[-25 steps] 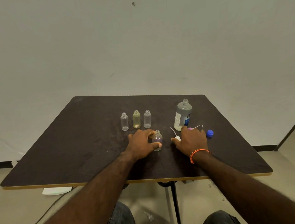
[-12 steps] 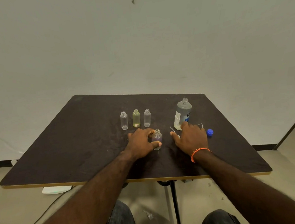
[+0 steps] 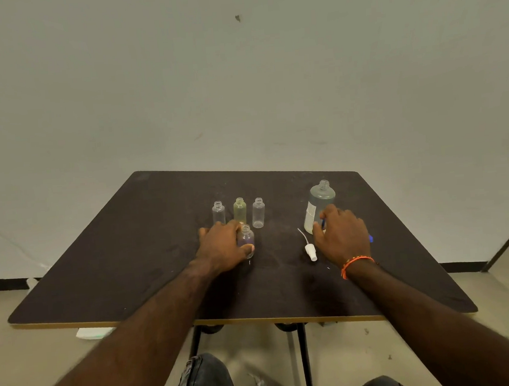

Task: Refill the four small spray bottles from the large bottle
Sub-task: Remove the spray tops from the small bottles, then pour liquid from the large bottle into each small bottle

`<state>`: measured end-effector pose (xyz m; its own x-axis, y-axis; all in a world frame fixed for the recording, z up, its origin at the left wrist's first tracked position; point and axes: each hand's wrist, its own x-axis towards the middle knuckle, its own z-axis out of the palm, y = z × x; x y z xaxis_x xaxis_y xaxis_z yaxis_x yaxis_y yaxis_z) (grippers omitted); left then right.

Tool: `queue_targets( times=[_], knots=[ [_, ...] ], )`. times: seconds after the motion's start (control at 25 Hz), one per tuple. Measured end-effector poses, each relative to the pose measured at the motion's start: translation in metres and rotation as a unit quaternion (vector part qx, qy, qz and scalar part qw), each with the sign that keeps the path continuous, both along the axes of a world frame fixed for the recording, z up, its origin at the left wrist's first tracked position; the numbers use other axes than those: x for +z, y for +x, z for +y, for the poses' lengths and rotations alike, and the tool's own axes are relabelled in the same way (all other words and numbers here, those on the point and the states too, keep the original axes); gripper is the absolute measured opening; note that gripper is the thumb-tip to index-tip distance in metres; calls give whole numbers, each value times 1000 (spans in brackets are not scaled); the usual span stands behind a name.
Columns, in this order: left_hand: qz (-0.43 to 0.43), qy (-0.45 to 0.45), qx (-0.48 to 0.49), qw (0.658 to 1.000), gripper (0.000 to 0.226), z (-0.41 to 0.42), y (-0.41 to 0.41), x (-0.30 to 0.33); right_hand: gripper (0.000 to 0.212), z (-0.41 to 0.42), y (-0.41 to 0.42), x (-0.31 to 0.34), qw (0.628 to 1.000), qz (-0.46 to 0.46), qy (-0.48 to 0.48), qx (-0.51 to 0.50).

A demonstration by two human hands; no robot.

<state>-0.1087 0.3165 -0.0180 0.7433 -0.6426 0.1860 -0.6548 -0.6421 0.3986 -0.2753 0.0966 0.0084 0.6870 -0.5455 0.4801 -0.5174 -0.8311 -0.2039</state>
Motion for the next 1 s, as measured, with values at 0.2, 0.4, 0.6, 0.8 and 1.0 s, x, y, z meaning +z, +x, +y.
queue_targets(
  times=[0.2, 0.4, 0.6, 0.8, 1.0],
  knots=[
    [-7, 31, 47, 998, 40, 34, 16, 8, 22, 62, 29, -3, 985, 6, 34, 166],
    [43, -42, 62, 996, 52, 51, 15, 1, 41, 124, 72, -29, 947, 66, 171, 264],
    [58, -68, 48, 995, 61, 50, 16, -10, 42, 120, 78, -37, 945, 23, 225, 237],
    [23, -78, 30, 996, 97, 50, 18, -11, 37, 94, 55, -32, 952, 15, 181, 247],
    [-150, -128, -21, 980, 93, 26, 9, 27, 18, 38, 31, 3, 975, -123, 116, 147]
  ],
)
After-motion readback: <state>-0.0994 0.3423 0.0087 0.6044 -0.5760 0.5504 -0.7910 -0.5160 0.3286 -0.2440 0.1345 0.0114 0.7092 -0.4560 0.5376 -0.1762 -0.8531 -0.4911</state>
